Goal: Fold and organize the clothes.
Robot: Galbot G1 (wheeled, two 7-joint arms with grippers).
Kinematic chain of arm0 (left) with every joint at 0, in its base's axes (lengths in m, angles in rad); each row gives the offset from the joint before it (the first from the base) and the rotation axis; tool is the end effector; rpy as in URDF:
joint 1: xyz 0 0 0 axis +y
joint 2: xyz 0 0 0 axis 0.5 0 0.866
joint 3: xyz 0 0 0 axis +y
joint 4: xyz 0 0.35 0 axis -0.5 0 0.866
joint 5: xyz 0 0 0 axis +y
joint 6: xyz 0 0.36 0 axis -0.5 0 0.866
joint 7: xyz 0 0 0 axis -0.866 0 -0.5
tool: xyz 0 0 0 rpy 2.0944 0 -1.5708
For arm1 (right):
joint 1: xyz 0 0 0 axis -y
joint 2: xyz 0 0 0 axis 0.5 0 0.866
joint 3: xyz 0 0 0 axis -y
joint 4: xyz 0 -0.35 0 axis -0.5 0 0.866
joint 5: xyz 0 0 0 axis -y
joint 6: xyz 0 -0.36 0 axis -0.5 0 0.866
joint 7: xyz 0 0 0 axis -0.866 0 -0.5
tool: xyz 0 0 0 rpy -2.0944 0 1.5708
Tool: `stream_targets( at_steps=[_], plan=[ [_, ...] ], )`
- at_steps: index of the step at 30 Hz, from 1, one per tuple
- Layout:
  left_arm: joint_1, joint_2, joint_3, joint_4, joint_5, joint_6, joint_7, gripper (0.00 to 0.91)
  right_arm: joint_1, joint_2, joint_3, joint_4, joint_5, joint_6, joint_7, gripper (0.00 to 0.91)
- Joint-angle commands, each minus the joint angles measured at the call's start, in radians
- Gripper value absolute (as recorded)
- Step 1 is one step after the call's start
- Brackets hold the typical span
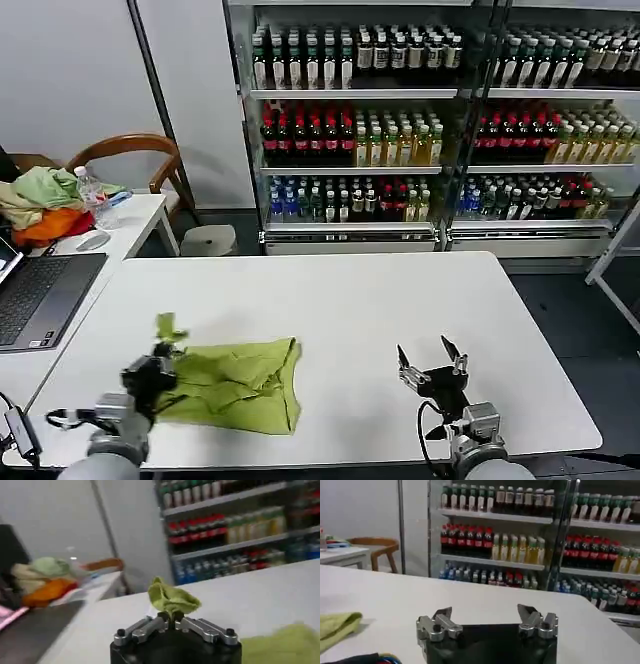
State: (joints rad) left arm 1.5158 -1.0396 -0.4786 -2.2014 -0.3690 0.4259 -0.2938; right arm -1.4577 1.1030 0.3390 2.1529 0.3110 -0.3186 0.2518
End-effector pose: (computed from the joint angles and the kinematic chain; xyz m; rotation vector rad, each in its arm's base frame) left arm 0.2025 0.0585 -0.2430 -0.0336 -2.8181 -0.2590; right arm 0.2069 -0.0193 -0.2652 0.2004 -2.8933 0.1604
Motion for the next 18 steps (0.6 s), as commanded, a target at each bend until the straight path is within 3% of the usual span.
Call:
stream_targets(
  at_steps=[1,12,13,14,15,16,18],
  plan=[
    [-0.029,-0.039,0.245,-0.011,0.025,-0.059,0.099,0.050,-0.007,0.001,0.010,-0.001,-0.001,0.001,0.000,0.907],
    [-0.123,-0.060,0.335,0.122,0.091,-0.074,0.110,0.060,-0.016,0.001,0.021,0.006,-0.005,-0.001,0.001,0.907],
    [-0.127,-0.059,0.337,0.130,0.094,-0.076,0.111,0.161,-0.017,0.001,0.021,0.006,-0.006,-0.001,0.001,0.907],
    [-0.133,-0.057,0.342,0.144,0.104,-0.077,0.108,0.645,-0.016,0.001,0.020,0.006,-0.005,-0.001,0.001,0.907],
    [-0.140,-0.057,0.344,0.156,0.113,-0.080,0.105,0.846,-0.016,0.002,0.019,0.006,-0.006,-0.002,0.001,0.907],
    [-0.144,-0.059,0.347,0.168,0.116,-0.085,0.099,0.907,-0.015,0.003,0.017,0.006,-0.007,-0.002,0.001,0.907],
    [-0.165,-0.075,0.349,0.209,0.138,-0.104,0.079,0.907,-0.014,0.005,0.011,0.007,-0.010,-0.002,0.001,0.907]
  ],
)
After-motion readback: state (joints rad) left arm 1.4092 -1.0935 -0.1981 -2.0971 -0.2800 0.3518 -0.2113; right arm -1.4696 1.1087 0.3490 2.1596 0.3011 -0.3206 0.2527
